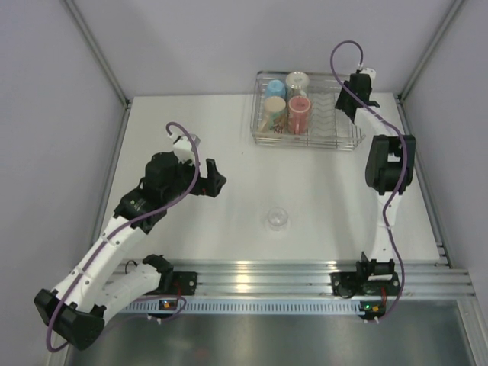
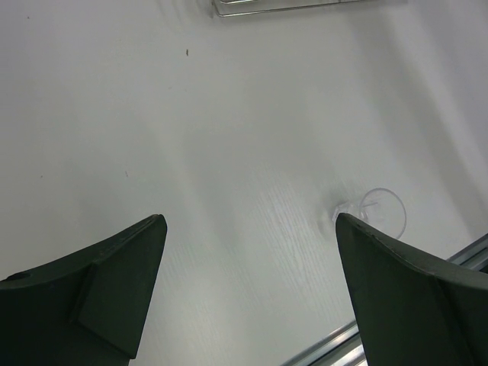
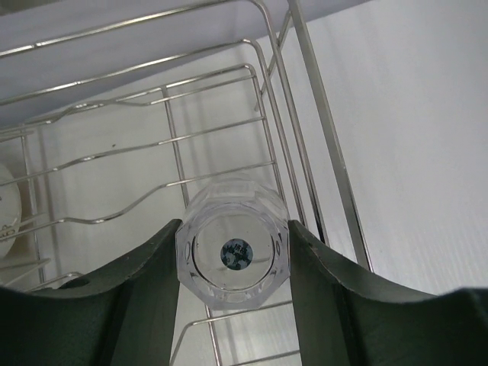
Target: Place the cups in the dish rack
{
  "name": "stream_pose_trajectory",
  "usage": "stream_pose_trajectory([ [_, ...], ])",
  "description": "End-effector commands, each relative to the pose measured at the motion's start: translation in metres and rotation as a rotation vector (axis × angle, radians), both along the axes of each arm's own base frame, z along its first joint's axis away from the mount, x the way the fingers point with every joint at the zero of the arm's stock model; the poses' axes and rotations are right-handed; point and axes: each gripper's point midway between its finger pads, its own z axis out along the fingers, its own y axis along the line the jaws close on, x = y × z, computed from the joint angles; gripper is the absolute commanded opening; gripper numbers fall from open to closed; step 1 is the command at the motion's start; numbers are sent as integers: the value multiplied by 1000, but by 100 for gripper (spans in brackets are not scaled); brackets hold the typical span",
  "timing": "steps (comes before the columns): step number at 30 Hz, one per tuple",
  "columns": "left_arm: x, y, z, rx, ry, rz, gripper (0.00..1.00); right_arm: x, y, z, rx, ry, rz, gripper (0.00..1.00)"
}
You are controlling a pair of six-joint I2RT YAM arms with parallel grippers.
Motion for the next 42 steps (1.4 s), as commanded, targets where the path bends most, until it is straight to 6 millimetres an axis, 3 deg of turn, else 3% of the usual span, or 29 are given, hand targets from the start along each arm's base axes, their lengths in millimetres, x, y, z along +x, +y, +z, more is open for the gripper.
stream_pose_trajectory([
  [1, 2, 5, 5, 11, -33, 17, 98, 17, -6, 29, 21, -88, -17, 29],
  [7, 2, 6, 6, 3, -31, 11, 99, 14, -6, 42, 7, -100, -10, 50],
  [14, 1, 6, 6, 1, -36, -2, 99, 7, -7, 83, -3, -145, -3, 72],
  [19, -2, 5, 8, -5, -42, -15, 98, -4, -8, 107, -1, -142, -1, 76],
  [20, -4, 2, 9, -14, -40, -33, 98, -10, -8, 124, 4, -166, -3, 77],
  [22, -6, -4, 12, -38, -44, -64, 97, -18, 4, 133, 39, -170, 54, 77],
  [24, -14, -21, 15, -107, -19, -144, 96, -28, 23, 159, 108, -202, 130, 77],
  [27, -18, -43, 16, -177, 20, -227, 92, -56, 40, 189, 186, -212, 198, 77],
  [28, -15, -48, 19, -179, 22, -239, 90, -77, 46, 196, 224, -209, 210, 77],
  [30, -18, -61, 20, -158, 18, -277, 88, -101, 67, 199, 310, -208, 295, 77],
  [31, -20, -68, 25, -155, 11, -296, 88, -120, 73, 166, 356, -145, 301, 77],
  [32, -19, -75, 30, -153, 7, -312, 88, -135, 80, 198, 402, -244, 325, 76],
  [33, -21, -85, 33, -137, -6, -327, 88, -150, 89, 196, 441, -248, 362, 76],
  [34, -23, -92, 35, -127, -10, -344, 88, -169, 95, 163, 476, -189, 358, 76],
  [35, -27, -108, 37, -113, -12, -384, 88, -185, 99, 188, 504, -268, 373, 76],
  [36, -29, -115, 36, -96, -16, -403, 87, -199, 107, 185, 529, -270, 393, 76],
  [37, -30, -122, 31, -77, -9, -416, 87, -217, 112, 156, 560, -217, 393, 76],
  [38, -41, -137, 25, -62, 11, -470, 87, -232, 118, 176, 577, -284, 427, 76],
  [39, -46, -144, 19, -51, 24, -499, 87, -244, 125, 176, 593, -291, 464, 76],
  [40, -51, -149, 11, -39, 40, -519, 87, -257, 128, 158, 604, -256, 467, 76],
  [41, -56, -155, 4, -23, 50, -531, 87, -272, 128, 167, 594, -287, 486, 76],
  [42, -55, -159, -12, 6, 88, -526, 87, -282, 130, 162, 593, -273, 493, 76],
])
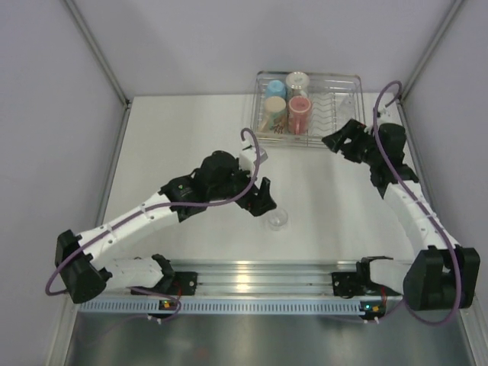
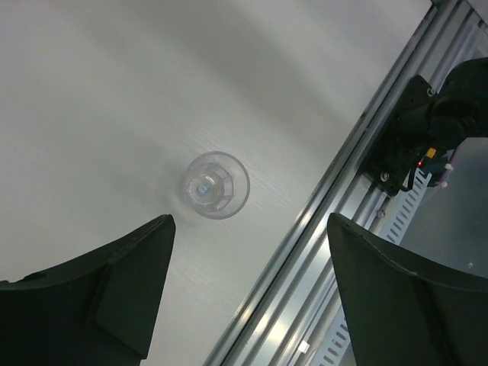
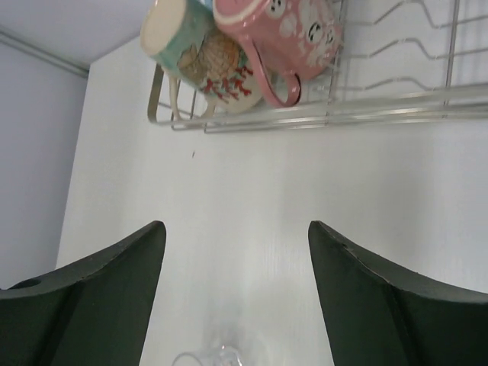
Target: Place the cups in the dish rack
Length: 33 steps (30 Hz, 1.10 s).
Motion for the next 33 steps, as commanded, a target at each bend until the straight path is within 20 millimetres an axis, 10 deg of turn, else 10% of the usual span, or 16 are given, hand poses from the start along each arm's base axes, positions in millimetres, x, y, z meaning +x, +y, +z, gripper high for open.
stream_pose_trajectory([
  [1, 2, -16, -15, 45, -14, -11, 86, -31, 17, 25, 51, -113, 78, 76],
  [11, 1, -66, -70, 183, 65, -79, 76, -93, 13, 41, 186, -252, 28, 76],
  [25, -8, -95, -128, 284, 180, -123, 57, -102, -3, 21, 113, -227, -49, 76],
  [33, -4, -96, -131, 294, 177, -86, 13, -104, -10, 22, 97, -249, -85, 75],
])
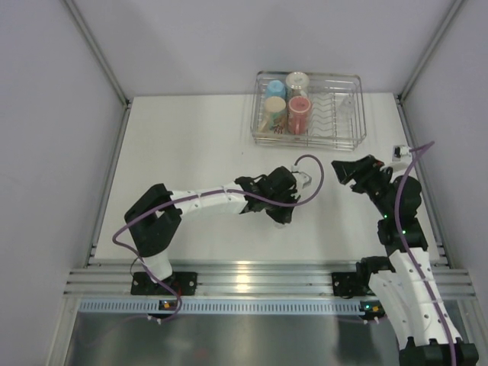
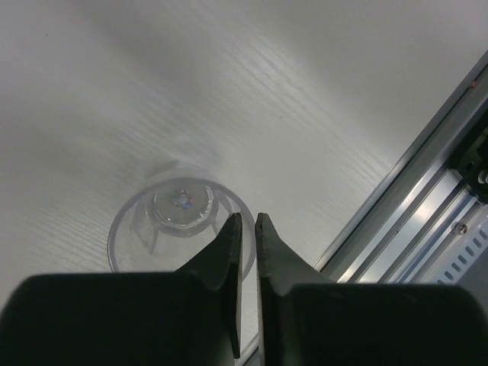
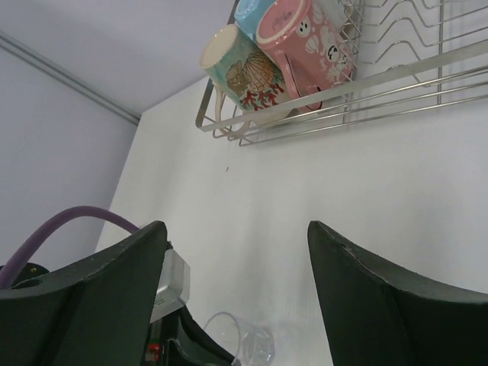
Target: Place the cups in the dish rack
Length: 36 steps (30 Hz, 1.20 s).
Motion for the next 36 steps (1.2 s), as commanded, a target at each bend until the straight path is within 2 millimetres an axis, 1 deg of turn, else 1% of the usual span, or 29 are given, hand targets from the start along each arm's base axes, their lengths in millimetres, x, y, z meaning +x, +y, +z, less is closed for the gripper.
stream_pose_trajectory([
  [1, 11, -16, 27, -71, -53, 23, 3, 1, -1, 7, -5, -32, -13, 75],
  [2, 12, -16, 30, -76, -52, 40, 0, 2, -1, 7, -3, -31, -11, 75],
  [7, 16, -17, 50, -115, -73, 78, 0, 2, 2, 3, 10, -22, 0, 75],
  [8, 17, -18, 58, -136, -75, 89, 0, 2, 4, 3, 15, -22, 12, 75],
  [10, 17, -18, 68, -160, -79, 99, 0, 1, 7, 1, 24, -13, 27, 75],
  [11, 18, -18, 75, -175, -82, 108, 0, 1, 10, 7, 32, -37, 50, 75],
  [12, 19, -18, 87, -207, -99, 119, 0, 0, 14, 9, 40, -57, 70, 75],
  [14, 20, -18, 102, -263, -100, 143, 0, -5, 23, 13, 74, -78, 127, 76],
  [15, 22, -18, 120, -328, -113, 151, 0, -6, 27, 8, 86, -79, 148, 77],
  [16, 27, -15, 129, -375, -107, 170, 0, -8, 31, 19, 111, -126, 173, 77],
  [18, 25, -13, 153, -497, -43, 182, 0, -13, 39, 19, 135, -146, 228, 79],
  [19, 36, -5, 173, -612, -62, 205, 0, -14, 41, 27, 156, -180, 244, 79],
  [20, 30, -3, 192, -713, 6, 196, 0, -17, 44, 29, 162, -193, 267, 80],
  [21, 33, 1, 205, -793, 18, 200, 0, -19, 45, 29, 168, -199, 277, 81],
  [22, 43, 14, 226, -914, -18, 212, 0, -20, 46, 36, 179, -232, 286, 83],
  [23, 43, 20, 239, -990, 37, 229, 0, -22, 48, 38, 185, -245, 300, 85],
  [24, 40, 24, 248, -1037, 57, 205, 0, -23, 49, 37, 192, -251, 306, 86],
  [25, 44, 33, 250, -1069, 69, 214, 0, -24, 50, 39, 210, -256, 315, 88],
  [26, 41, 37, 273, -1164, 72, 188, 0, -27, 52, 48, 216, -296, 331, 88],
  [28, 39, 45, 290, -1246, 77, 164, 0, -30, 56, 48, 256, -298, 358, 90],
  [29, 33, 49, 304, -1321, 93, 141, 0, -35, 59, 59, 266, -354, 384, 90],
  [31, 28, 55, 319, -1418, 104, 120, 0, -38, 64, 60, 297, -359, 409, 93],
  [32, 22, 61, 329, -1508, 138, 87, 0, -42, 68, 66, 304, -386, 428, 94],
  [33, 20, 64, 333, -1548, 164, 77, 0, -43, 70, 68, 301, -396, 434, 95],
  [34, 19, 65, 337, -1585, 238, 79, 0, -43, 72, 70, 303, -402, 440, 96],
  [36, 18, 67, 340, -1630, 264, 48, 0, -47, 78, 77, 301, -431, 449, 97],
])
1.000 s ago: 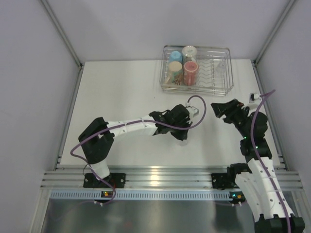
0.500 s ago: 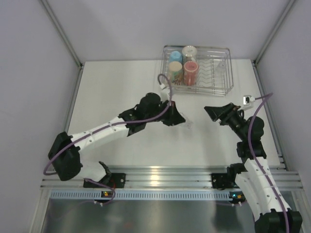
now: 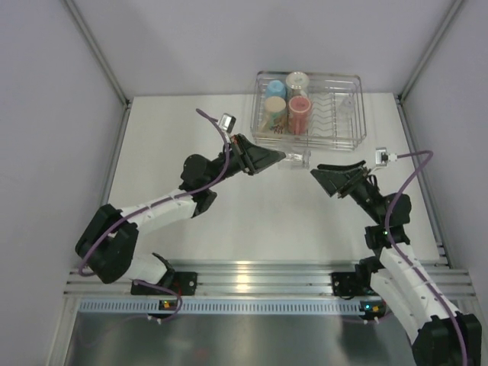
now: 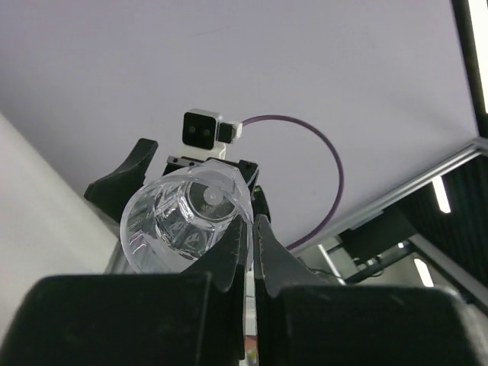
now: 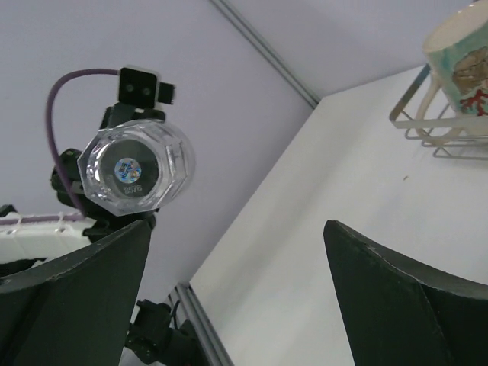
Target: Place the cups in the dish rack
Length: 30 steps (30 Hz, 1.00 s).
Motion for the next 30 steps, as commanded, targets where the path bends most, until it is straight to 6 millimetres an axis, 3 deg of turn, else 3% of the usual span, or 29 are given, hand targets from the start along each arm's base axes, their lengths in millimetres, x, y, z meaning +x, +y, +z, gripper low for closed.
stream_pose_trajectory([
  [1, -30, 25, 57, -292, -82, -118, 0, -18, 10, 42, 38, -185, 32, 97],
  [6, -30, 28, 58, -305, -81, -96, 0, -30, 22, 62, 15, -290, 32, 99],
  [8, -30, 29, 58, -307, -79, -97, 0, -25, 26, 59, -4, -265, 9, 99],
  [15, -32, 26, 50, -296, -56, -101, 0, -20, 35, 79, -14, -323, -11, 99],
  [18, -33, 28, 48, -307, -51, -104, 0, -13, 44, 83, -24, -317, -1, 94],
  [24, -37, 31, 51, -325, -60, -107, 0, -13, 58, 83, -24, -312, 28, 78],
  [30, -39, 33, 47, -321, -66, -103, 0, -19, 62, 78, -10, -304, 20, 42],
])
